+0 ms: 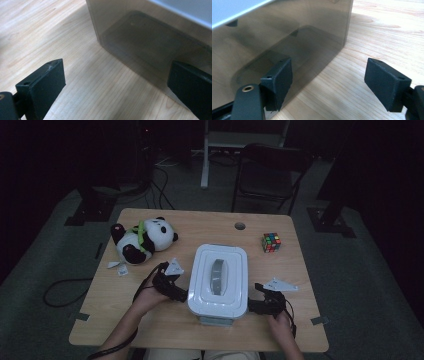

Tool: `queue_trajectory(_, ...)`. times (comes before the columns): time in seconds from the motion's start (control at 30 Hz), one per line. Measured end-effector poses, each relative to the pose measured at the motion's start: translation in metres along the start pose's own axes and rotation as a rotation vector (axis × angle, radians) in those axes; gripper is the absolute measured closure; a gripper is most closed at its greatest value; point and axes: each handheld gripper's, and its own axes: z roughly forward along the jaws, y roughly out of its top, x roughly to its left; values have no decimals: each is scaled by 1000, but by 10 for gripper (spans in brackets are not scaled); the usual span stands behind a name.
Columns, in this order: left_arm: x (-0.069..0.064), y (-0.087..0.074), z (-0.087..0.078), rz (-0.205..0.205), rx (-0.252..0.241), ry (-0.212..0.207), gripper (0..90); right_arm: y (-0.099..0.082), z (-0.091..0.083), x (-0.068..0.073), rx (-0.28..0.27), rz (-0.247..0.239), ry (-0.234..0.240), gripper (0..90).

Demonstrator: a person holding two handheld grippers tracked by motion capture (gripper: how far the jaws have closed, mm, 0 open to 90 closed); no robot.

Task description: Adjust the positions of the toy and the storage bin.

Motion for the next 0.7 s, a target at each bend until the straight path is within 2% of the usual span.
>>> queue_trajectory(0.1,5,-4,2,-14,-12,-20,22,1,0,-2,-6,-16,-12,176)
queue_trajectory(0.23,8,-8,3,-28,-13,0,22,5,-4,-9,-42,-10,-42,163)
queue_trajectory(0.33,11,-10,1,-36,-14,10,23,9,-7,-16,-63,-28,-78,162)
queue_trajectory(0.4,11,-12,1,-37,-8,16,23,12,-8,-23,-69,-6,-99,135)
queue_trajectory(0.5,12,-15,0,-41,-1,10,23,17,-10,-34,-103,20,-116,132)
queue_trajectory(0.7,13,-21,-1,-41,-2,-3,23,32,-8,-58,-135,74,-160,128)
